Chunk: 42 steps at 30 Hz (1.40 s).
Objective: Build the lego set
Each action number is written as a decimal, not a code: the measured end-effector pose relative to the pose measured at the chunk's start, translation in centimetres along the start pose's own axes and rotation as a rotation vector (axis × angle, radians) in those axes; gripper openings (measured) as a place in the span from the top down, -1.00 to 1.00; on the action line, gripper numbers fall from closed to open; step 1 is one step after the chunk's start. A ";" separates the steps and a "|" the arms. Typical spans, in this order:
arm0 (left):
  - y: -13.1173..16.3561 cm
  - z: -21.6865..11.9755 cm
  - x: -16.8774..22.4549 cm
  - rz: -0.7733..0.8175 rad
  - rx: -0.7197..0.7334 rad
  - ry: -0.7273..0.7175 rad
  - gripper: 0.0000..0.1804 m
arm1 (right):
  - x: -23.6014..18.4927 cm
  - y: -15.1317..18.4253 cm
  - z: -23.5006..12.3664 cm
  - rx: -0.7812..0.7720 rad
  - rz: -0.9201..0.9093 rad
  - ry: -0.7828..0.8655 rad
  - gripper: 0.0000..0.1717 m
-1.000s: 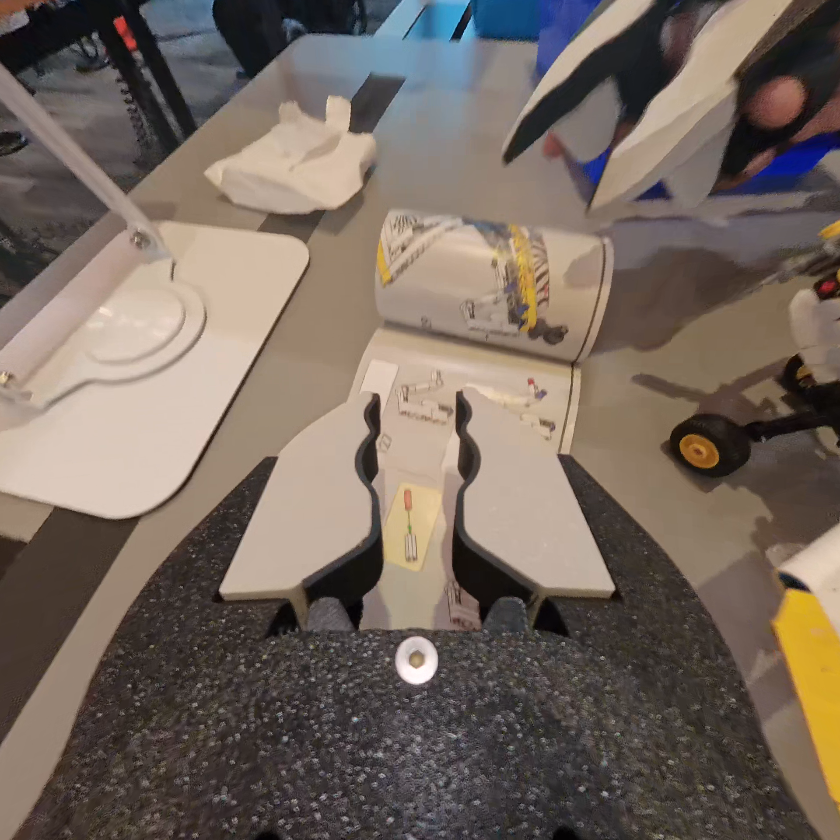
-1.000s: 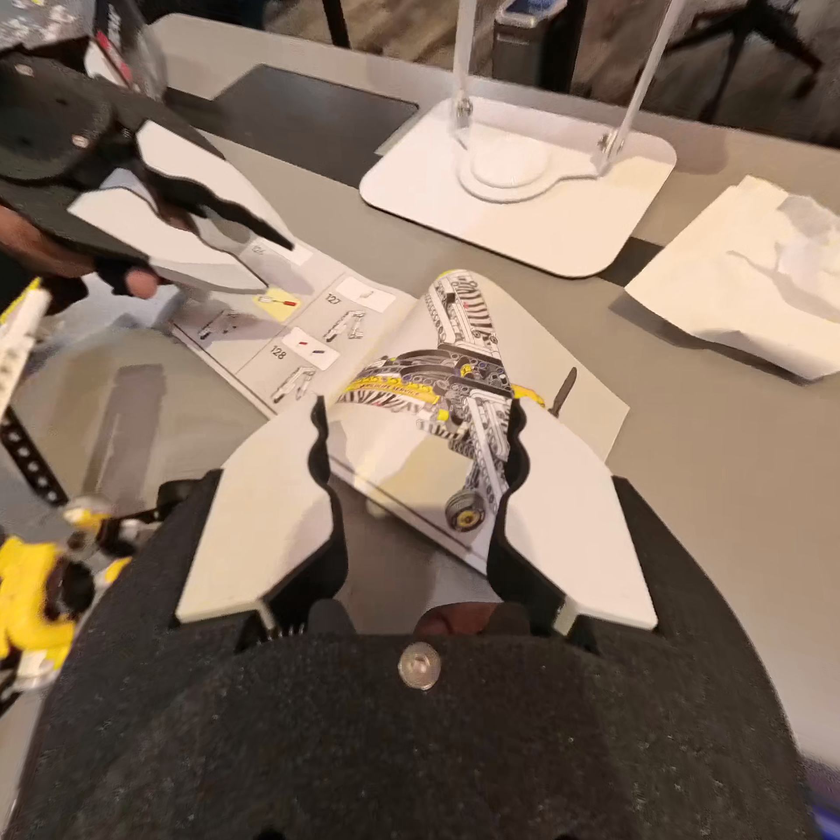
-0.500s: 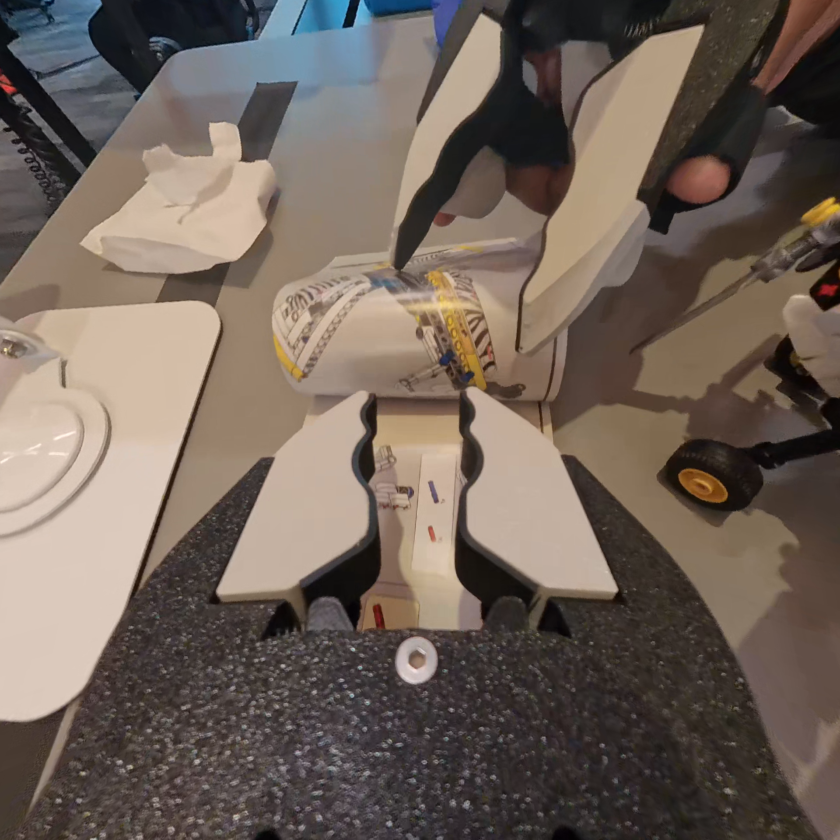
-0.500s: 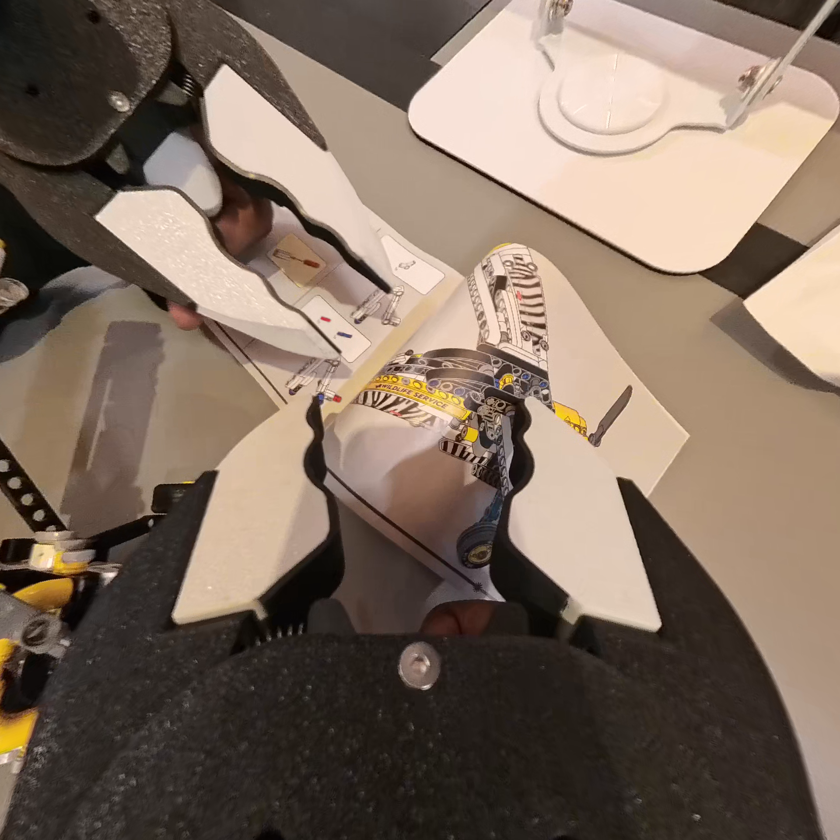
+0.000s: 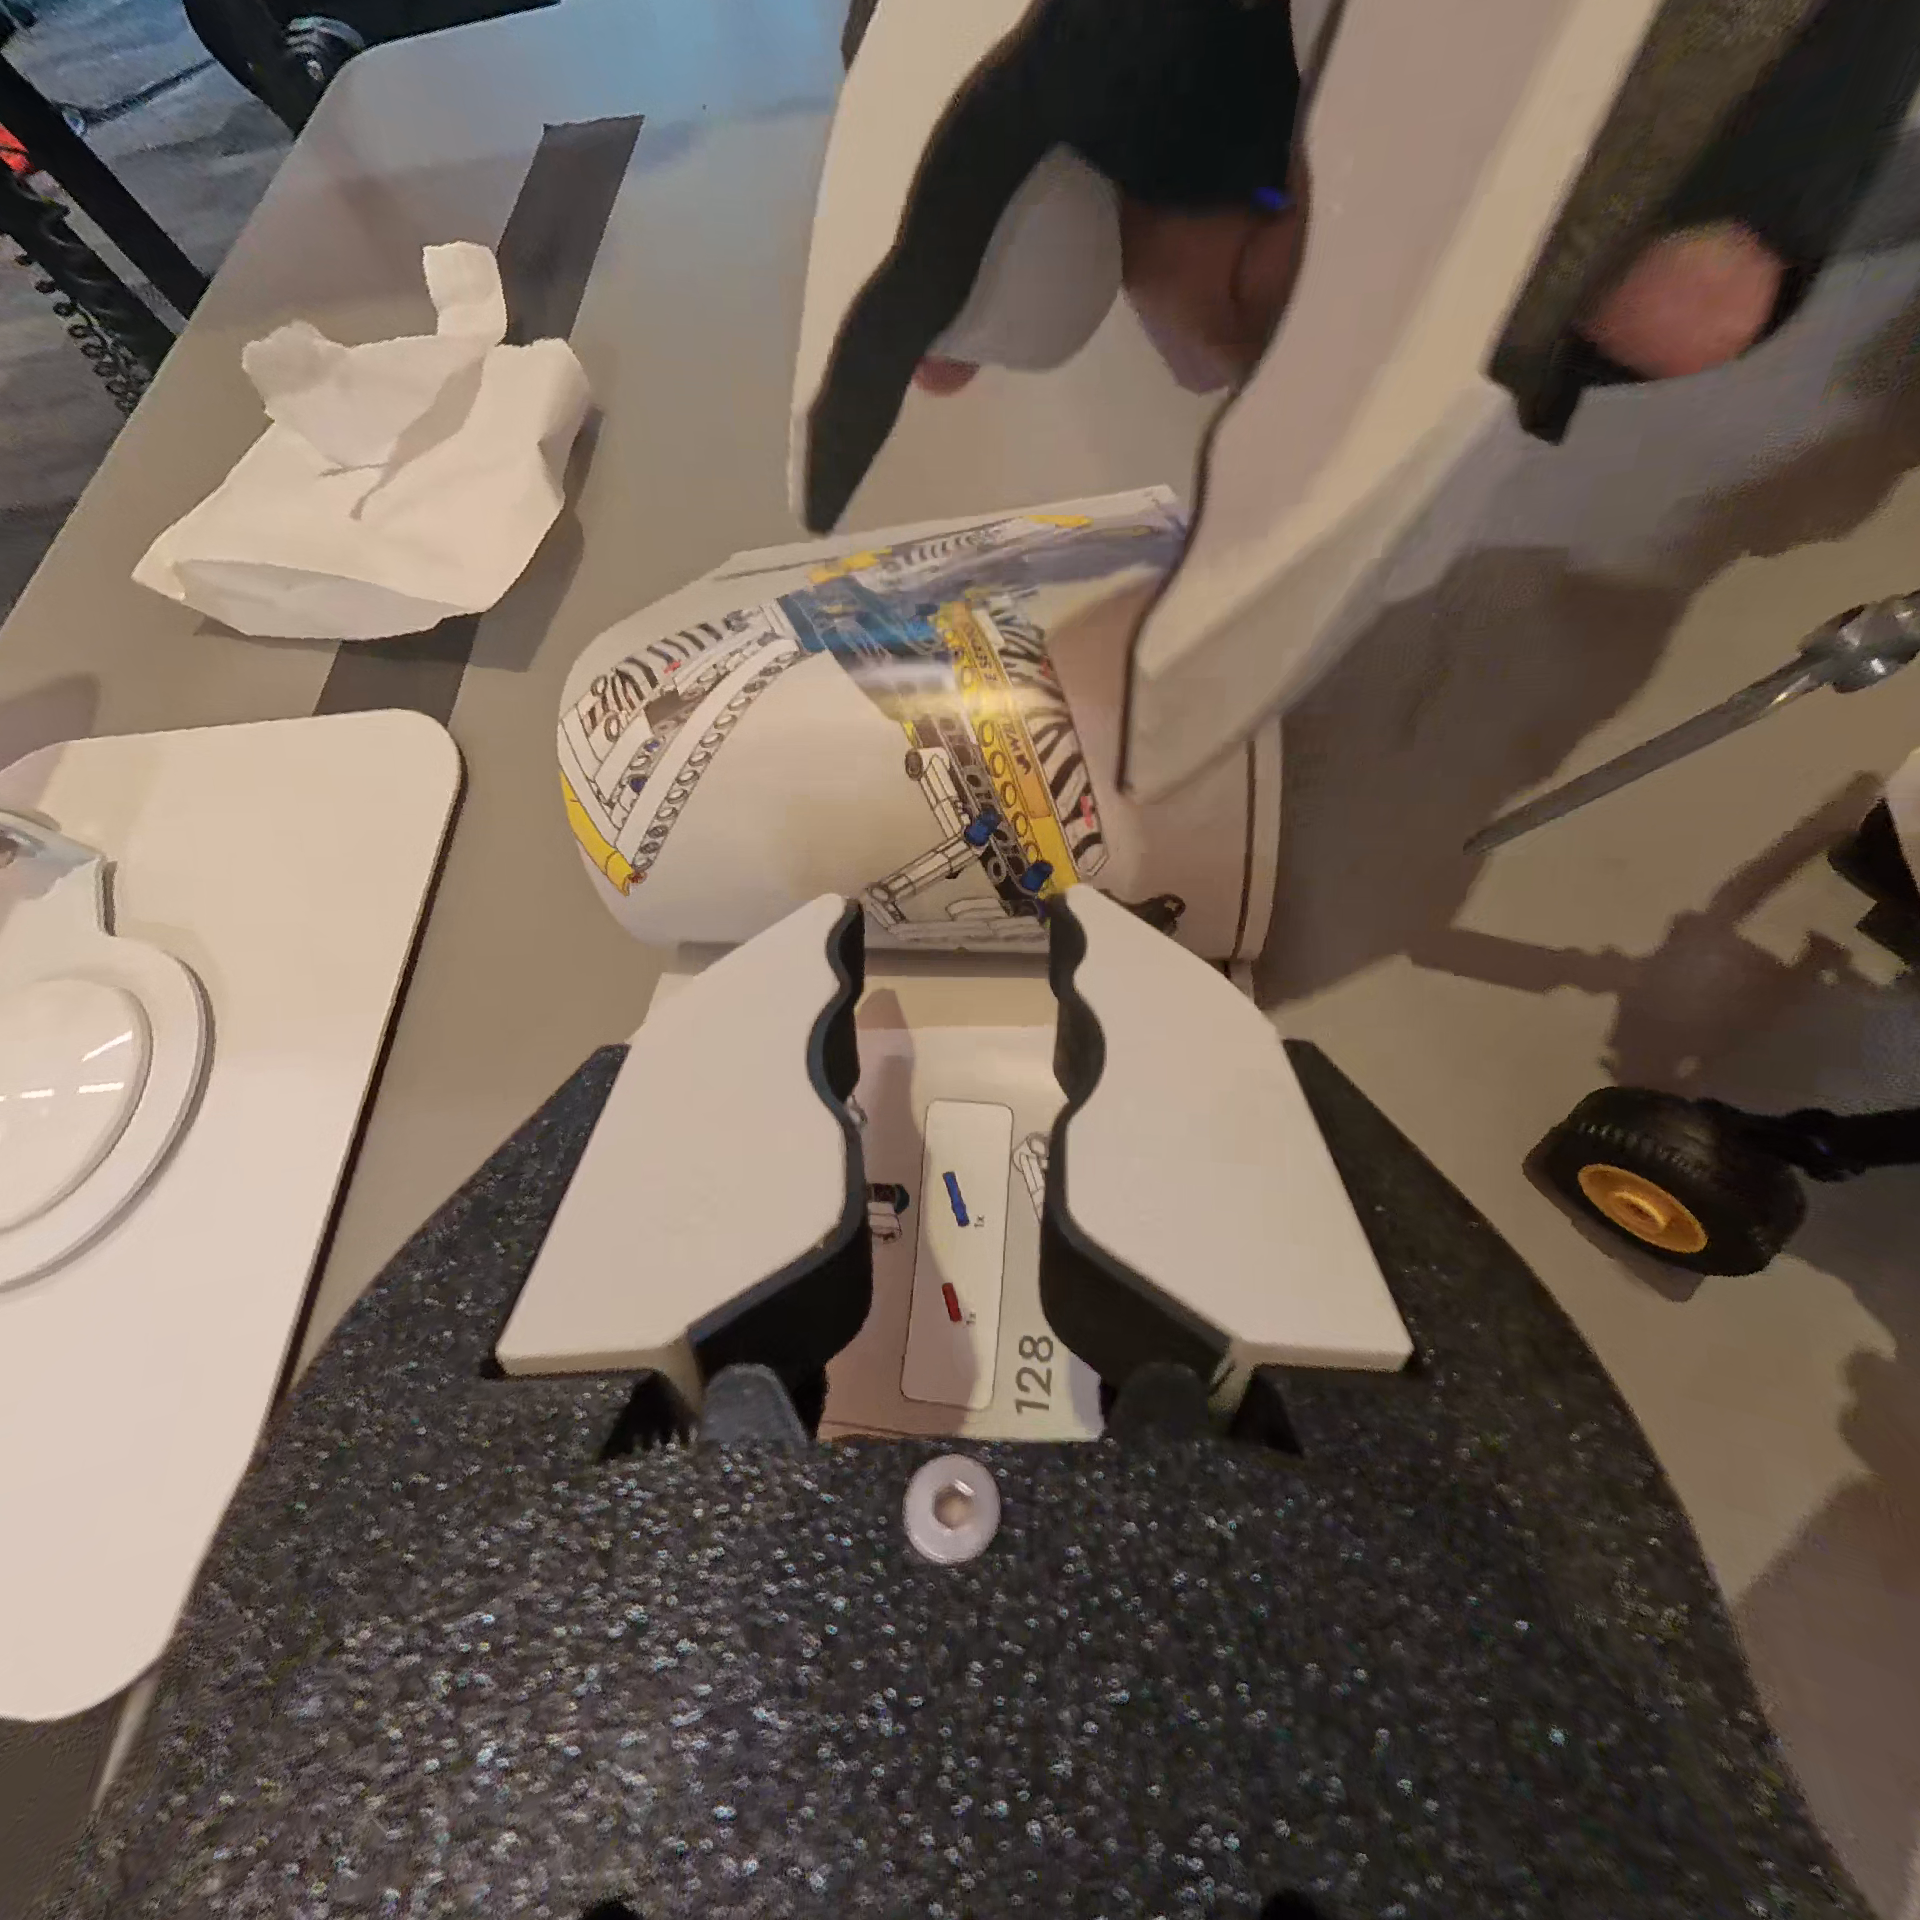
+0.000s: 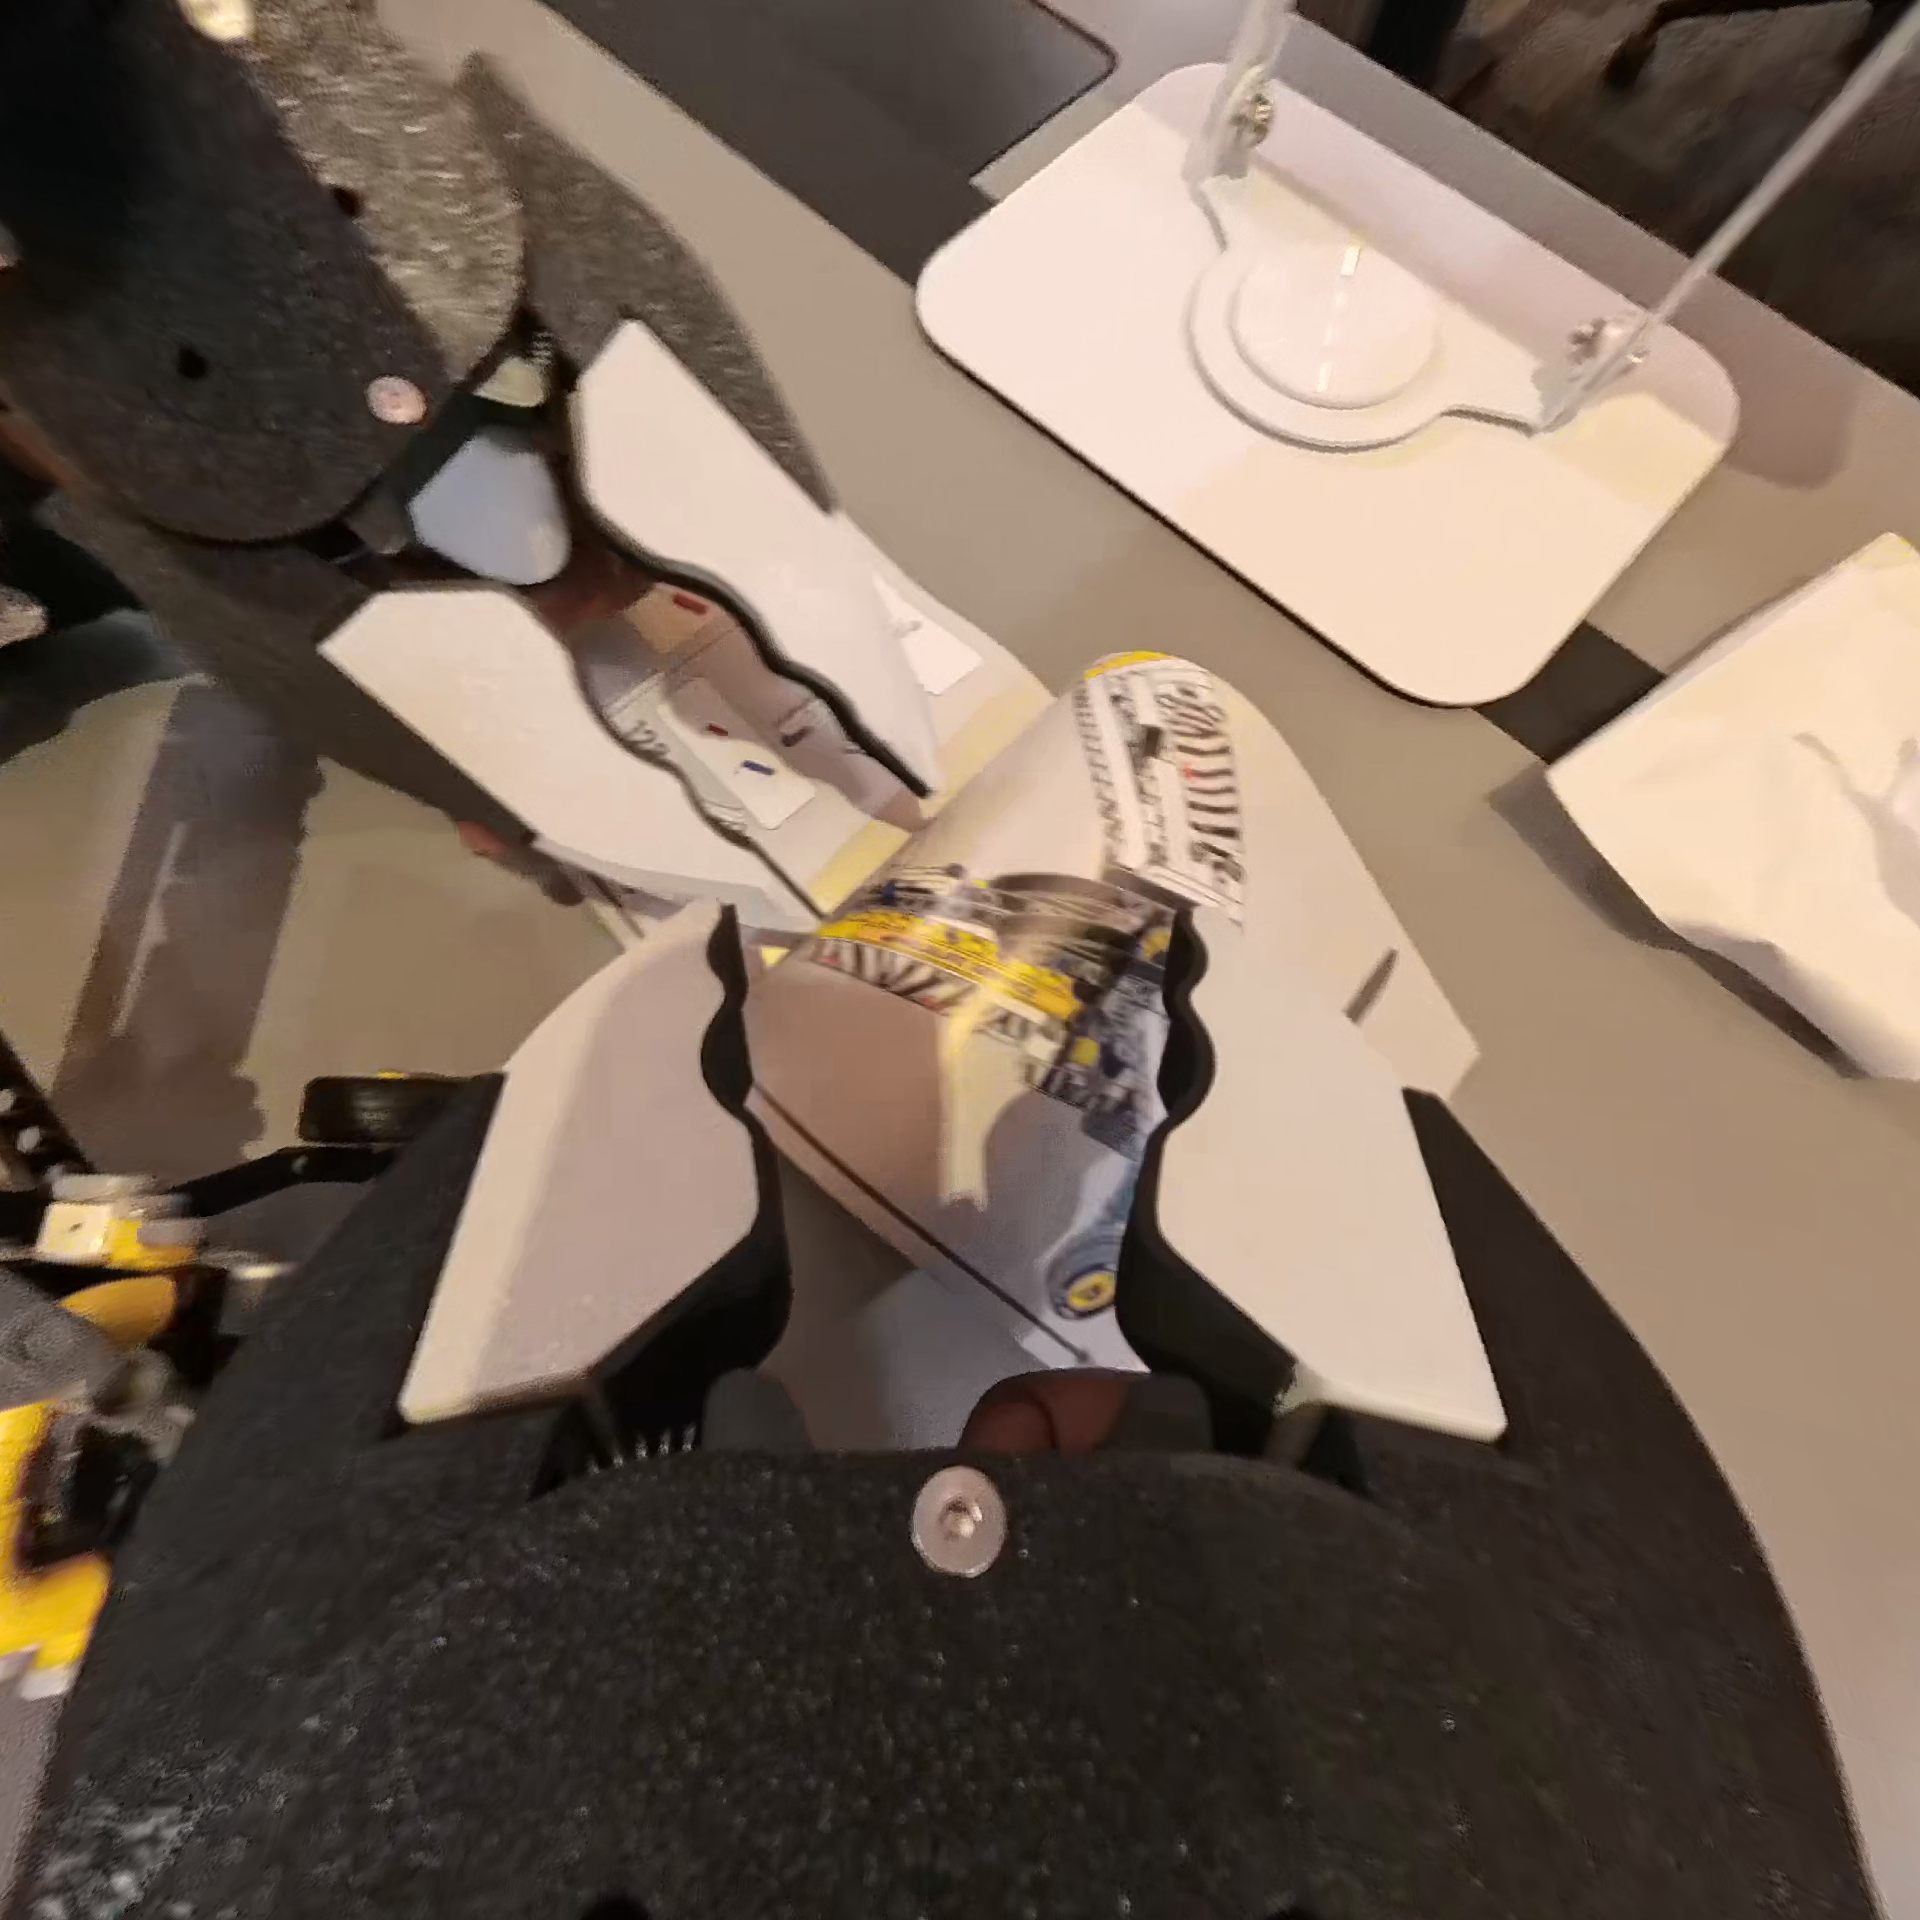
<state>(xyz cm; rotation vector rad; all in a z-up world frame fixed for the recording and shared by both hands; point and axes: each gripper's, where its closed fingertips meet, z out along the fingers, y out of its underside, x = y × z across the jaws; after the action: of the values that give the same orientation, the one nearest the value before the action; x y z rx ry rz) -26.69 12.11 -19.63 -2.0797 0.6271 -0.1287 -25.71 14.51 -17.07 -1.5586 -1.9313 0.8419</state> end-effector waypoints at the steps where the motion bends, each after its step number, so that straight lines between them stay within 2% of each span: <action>1: 0.2 -0.1 0.0 -0.013 0.001 -0.002 0.61 | 0.5 0.2 0.1 -0.002 0.019 0.008 0.09; 6: 0.3 0.1 0.1 -0.037 0.007 0.004 0.60 | -0.7 1.1 1.0 -0.022 0.062 -0.090 0.05; 14: 0.0 0.3 0.2 -0.034 0.013 -0.005 0.61 | -1.7 0.5 0.8 -0.012 -0.039 -0.047 0.02; 27: -0.1 0.4 0.1 -0.034 0.027 -0.014 0.60 | -4.1 -1.1 0.0 0.054 -0.178 -0.102 0.05; 35: 1.0 -0.3 -0.1 -0.036 -0.003 -0.022 0.60 | -4.6 -2.4 0.5 0.044 -0.153 -0.190 0.11; 42: 2.4 -2.4 0.3 -0.091 -0.031 -0.046 0.59 | -5.6 -3.5 1.2 0.016 -0.110 -0.238 0.16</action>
<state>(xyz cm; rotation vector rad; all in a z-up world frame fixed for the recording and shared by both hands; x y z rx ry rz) -28.11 9.10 -20.30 -2.1359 0.5104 -0.1233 -27.73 8.34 -15.33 -1.3806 -2.1486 1.0312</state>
